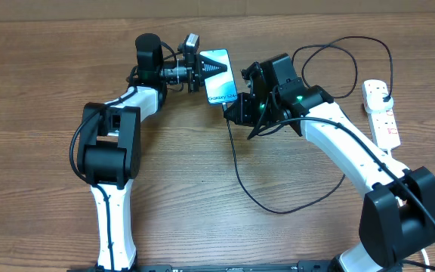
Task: Plug charger to phone and switch on socket
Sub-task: 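Hold the plug seated in the port while the left gripper holds the phone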
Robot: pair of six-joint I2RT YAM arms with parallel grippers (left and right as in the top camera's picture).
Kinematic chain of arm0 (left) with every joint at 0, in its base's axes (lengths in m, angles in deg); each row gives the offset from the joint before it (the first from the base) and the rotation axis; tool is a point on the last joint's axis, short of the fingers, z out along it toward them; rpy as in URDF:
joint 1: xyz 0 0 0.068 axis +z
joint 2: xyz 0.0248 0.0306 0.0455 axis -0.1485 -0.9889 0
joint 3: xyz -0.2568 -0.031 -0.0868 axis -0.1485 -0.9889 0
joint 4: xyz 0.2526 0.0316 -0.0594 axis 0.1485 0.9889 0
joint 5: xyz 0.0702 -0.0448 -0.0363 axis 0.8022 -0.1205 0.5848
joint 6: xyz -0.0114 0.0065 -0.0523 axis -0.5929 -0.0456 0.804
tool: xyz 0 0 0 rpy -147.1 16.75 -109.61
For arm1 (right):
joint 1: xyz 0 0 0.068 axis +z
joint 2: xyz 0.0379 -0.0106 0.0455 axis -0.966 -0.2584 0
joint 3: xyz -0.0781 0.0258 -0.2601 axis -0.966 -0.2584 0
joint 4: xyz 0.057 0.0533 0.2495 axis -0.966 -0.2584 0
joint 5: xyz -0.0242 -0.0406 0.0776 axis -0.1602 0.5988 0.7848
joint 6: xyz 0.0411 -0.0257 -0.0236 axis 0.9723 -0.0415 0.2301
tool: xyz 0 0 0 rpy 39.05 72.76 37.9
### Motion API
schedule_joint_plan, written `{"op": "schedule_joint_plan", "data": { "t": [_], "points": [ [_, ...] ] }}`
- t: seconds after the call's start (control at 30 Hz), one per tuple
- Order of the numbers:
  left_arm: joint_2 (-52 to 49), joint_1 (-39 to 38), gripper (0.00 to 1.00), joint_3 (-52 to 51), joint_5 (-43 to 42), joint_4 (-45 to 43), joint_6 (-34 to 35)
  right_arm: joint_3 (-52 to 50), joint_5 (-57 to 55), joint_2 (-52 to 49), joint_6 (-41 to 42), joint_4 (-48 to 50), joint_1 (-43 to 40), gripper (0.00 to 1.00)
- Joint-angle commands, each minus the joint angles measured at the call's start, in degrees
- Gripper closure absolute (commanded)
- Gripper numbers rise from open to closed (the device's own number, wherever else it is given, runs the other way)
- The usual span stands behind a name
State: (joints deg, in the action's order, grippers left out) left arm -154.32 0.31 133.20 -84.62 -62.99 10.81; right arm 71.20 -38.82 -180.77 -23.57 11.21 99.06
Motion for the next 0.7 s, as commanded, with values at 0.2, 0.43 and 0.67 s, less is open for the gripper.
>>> {"op": "schedule_joint_plan", "data": {
  "t": [0.2, 0.43, 0.67],
  "points": [
    [0.48, -2.23, 0.96, 1.66, -4.33, -1.86, -2.64, 0.04, -0.9, -0.39, 0.55, 1.66, -0.22, 0.96],
    [0.46, -2.97, 0.96, 1.66, -5.9, -2.03, -2.62, 0.04, -2.91, -0.39, 1.79, 2.8, -0.24, 0.96],
    [0.48, -4.24, 0.96, 1.66, -7.8, -2.27, -2.97, 0.04, -3.5, -0.39, 2.05, 4.42, -0.44, 0.96]
  ]
}}
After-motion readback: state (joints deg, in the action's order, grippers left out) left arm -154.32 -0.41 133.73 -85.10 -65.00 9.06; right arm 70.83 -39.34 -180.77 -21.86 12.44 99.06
